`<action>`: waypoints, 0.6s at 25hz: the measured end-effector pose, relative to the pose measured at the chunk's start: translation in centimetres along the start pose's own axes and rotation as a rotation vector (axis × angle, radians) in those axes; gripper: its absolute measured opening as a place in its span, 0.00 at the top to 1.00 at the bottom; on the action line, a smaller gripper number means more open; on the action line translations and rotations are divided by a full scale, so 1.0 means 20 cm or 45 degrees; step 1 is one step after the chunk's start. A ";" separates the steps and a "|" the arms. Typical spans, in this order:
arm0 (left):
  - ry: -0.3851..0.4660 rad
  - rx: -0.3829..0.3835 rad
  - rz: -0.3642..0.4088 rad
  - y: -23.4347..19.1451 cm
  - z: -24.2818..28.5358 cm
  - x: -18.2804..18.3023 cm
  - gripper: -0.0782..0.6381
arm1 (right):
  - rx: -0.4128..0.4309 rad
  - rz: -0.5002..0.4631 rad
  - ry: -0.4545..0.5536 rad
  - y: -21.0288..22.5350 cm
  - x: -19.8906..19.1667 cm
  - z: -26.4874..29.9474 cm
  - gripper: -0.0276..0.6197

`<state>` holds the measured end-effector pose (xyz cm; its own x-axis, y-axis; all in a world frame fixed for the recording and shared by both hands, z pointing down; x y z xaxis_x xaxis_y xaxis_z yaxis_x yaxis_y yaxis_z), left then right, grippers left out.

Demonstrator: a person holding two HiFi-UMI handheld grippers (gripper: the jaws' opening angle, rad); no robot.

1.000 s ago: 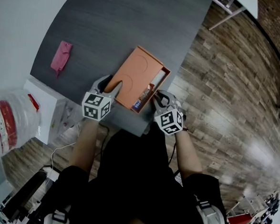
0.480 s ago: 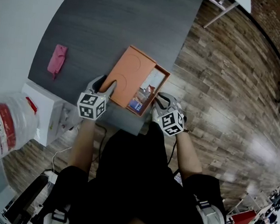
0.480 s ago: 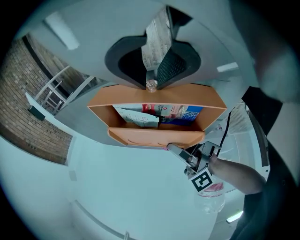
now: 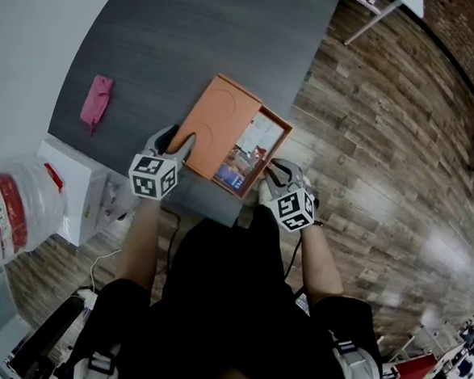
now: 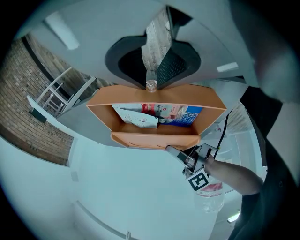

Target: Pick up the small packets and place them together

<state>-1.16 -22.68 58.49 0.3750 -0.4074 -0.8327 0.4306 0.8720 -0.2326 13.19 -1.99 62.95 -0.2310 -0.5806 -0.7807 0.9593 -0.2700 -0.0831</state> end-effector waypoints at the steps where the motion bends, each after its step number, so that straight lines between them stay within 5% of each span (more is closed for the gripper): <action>1: -0.001 0.000 -0.005 0.00 0.00 0.00 0.60 | -0.002 -0.003 0.001 0.00 0.00 0.00 0.84; 11: 0.005 0.009 -0.017 0.00 0.00 -0.02 0.60 | -0.022 -0.019 -0.009 0.01 -0.01 0.00 0.84; 15: 0.006 0.010 -0.016 0.00 0.01 -0.02 0.60 | -0.006 0.014 -0.015 0.02 -0.03 -0.06 0.77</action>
<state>-1.15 -22.55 58.88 0.3655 -0.4172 -0.8321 0.4421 0.8645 -0.2393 13.88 -0.83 62.62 -0.2227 -0.5927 -0.7740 0.9624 -0.2603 -0.0776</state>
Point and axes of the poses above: the fingertips, and each gripper's own axes: z forward along the fingers, y to its right, x out of its top, the point moved 3 cm from there along -z, backward along the fingers, and after that the axes turned 6 degrees about y, right-handed, at the moved point
